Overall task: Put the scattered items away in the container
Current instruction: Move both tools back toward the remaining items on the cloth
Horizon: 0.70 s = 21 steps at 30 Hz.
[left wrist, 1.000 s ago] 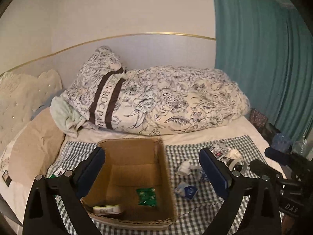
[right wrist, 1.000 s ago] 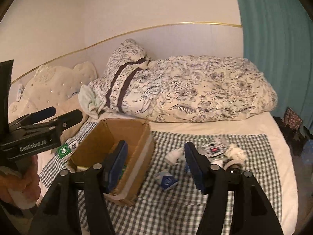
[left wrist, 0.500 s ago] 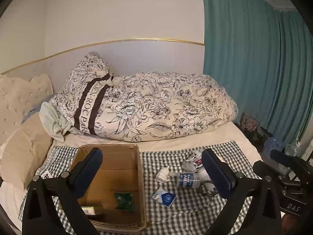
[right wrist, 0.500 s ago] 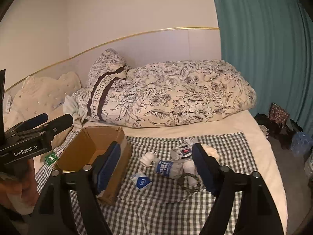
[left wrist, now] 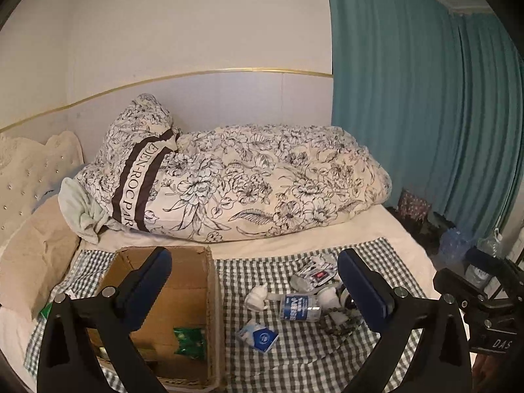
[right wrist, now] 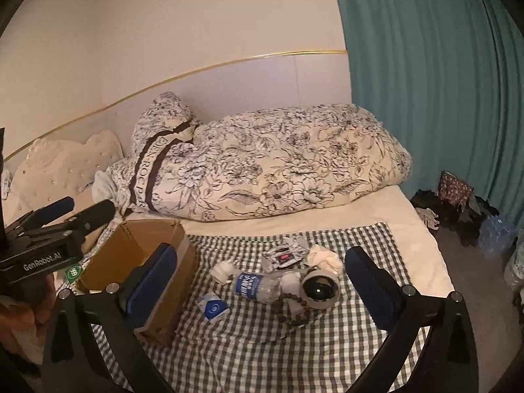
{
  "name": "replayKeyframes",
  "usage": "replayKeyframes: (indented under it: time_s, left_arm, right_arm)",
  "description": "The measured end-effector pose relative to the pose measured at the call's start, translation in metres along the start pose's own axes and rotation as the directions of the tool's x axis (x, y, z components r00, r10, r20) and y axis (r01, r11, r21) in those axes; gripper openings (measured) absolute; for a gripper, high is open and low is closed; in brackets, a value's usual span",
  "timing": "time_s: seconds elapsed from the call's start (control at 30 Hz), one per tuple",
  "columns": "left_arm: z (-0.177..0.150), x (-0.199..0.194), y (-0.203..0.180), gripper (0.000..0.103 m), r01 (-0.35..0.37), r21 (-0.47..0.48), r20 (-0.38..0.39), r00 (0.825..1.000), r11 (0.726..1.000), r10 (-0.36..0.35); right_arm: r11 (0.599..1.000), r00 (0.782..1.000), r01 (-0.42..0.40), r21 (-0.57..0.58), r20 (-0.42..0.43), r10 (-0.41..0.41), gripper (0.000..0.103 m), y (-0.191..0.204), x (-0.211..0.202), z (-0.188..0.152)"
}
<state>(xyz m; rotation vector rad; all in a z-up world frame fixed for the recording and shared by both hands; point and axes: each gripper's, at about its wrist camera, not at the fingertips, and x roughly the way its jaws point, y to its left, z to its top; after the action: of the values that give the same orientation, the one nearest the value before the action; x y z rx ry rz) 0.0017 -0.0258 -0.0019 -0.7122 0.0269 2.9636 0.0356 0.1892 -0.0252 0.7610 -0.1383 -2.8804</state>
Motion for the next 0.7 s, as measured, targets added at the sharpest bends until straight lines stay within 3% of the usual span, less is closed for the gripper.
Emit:
replayKeyframes:
  time_s: [0.33, 0.7]
  left_arm:
    - [-0.019, 0.034, -0.016, 0.103, -0.005, -0.001, -0.062, 0.998, 1.0, 0.005]
    - [-0.044, 0.073, -0.024, 0.103, -0.013, -0.024, -0.119, 0.993, 1.0, 0.01]
  right_arm:
    - [0.999, 0.998, 0.051, -0.015, -0.021, -0.051, 0.103, -0.03, 0.015, -0.017]
    - [0.994, 0.994, 0.079, -0.075, -0.074, -0.084, 0.103, -0.032, 0.052, -0.044]
